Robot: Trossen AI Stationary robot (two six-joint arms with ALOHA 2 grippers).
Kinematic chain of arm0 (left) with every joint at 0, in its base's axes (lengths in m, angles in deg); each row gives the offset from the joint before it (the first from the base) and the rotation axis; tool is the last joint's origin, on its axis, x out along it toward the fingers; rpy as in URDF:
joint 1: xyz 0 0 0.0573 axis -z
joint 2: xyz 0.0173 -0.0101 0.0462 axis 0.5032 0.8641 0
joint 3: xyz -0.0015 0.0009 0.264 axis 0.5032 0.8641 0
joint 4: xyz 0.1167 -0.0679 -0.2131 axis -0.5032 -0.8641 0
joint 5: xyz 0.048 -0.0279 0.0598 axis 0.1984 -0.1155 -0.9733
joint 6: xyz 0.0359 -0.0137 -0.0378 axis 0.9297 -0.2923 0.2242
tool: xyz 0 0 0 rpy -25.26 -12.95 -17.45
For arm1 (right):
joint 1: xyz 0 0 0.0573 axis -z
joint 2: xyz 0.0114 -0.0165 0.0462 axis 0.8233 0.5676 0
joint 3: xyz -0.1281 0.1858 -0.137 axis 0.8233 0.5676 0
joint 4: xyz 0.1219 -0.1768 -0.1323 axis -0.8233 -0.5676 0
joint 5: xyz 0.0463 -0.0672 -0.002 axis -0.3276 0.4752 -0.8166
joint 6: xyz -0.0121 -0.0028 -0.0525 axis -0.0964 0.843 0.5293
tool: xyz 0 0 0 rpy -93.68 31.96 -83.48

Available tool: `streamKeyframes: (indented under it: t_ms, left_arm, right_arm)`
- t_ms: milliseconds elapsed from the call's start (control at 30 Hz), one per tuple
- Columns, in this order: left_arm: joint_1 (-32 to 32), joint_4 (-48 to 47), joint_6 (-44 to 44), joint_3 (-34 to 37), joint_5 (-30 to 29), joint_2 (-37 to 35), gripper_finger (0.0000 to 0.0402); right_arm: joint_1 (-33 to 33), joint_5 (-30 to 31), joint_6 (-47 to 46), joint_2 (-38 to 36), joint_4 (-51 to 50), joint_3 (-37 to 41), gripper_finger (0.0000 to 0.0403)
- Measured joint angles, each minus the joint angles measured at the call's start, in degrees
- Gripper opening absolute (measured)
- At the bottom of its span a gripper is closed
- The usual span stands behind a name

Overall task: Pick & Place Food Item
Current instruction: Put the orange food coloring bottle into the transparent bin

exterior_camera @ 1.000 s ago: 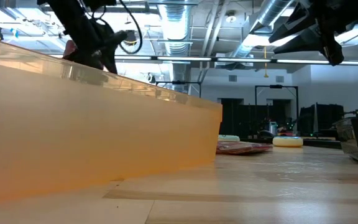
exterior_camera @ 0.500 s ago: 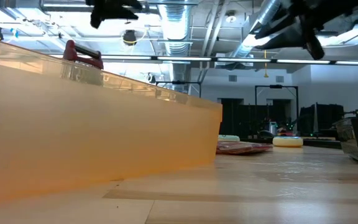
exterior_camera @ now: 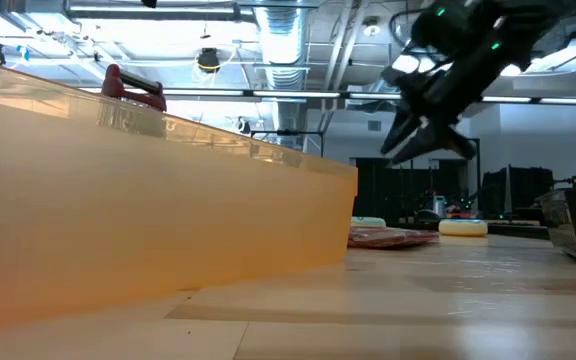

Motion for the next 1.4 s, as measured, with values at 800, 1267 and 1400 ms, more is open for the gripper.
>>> streamKeyframes:
  t_ms: [800,1267,1400]
  left_arm:
    - [-0.01,3.36,-0.07,0.0,-2.32,0.0,0.0149]
    - [0.02,5.74,-1.97,0.0,-5.48,-0.83,0.0149]
    - [-0.12,6.81,-2.09,0.0,-5.77,-0.83,0.0149]
  right_arm:
    - [14.16,-12.85,2.9,35.51,0.71,-30.31,0.0007]
    - [18.49,-23.36,-3.87,42.08,1.66,-34.1,0.0]
    - [18.6,-23.57,-4.81,42.08,1.71,-34.08,0.0]
